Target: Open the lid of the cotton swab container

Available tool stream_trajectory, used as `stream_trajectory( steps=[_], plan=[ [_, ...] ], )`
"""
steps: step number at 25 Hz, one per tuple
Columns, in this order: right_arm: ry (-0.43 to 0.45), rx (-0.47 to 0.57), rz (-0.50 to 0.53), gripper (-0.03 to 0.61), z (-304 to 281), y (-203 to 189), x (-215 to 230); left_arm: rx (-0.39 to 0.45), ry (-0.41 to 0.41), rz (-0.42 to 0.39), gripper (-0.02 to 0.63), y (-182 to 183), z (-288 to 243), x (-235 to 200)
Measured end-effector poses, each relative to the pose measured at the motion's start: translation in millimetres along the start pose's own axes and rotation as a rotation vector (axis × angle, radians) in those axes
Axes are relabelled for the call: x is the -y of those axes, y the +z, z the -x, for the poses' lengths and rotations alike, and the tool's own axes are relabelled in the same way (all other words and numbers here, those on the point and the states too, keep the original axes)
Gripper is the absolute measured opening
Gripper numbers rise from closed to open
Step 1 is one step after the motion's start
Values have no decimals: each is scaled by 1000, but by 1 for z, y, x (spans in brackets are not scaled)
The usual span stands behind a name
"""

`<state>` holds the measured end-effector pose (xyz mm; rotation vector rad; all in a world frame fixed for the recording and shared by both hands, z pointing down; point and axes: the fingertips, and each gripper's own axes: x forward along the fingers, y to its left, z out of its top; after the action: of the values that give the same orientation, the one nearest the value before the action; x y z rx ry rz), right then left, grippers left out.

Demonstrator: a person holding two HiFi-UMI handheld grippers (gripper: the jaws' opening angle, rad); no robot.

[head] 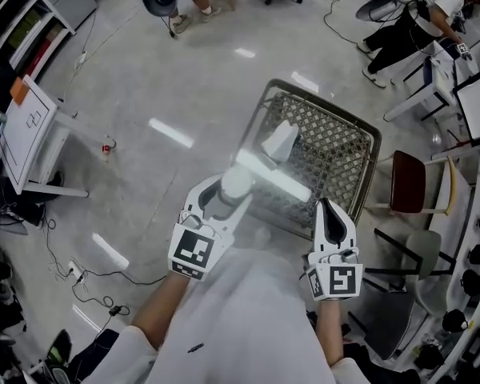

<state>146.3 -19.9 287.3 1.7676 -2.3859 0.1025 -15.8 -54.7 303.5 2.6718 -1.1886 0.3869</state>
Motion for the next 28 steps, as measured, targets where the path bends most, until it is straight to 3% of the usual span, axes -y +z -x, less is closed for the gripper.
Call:
stream_trajectory(
  steps=[28],
  plan=[
    [-42,34,6,12,7,10,6,10,-62,-22,218,4,-15,18]
  ],
)
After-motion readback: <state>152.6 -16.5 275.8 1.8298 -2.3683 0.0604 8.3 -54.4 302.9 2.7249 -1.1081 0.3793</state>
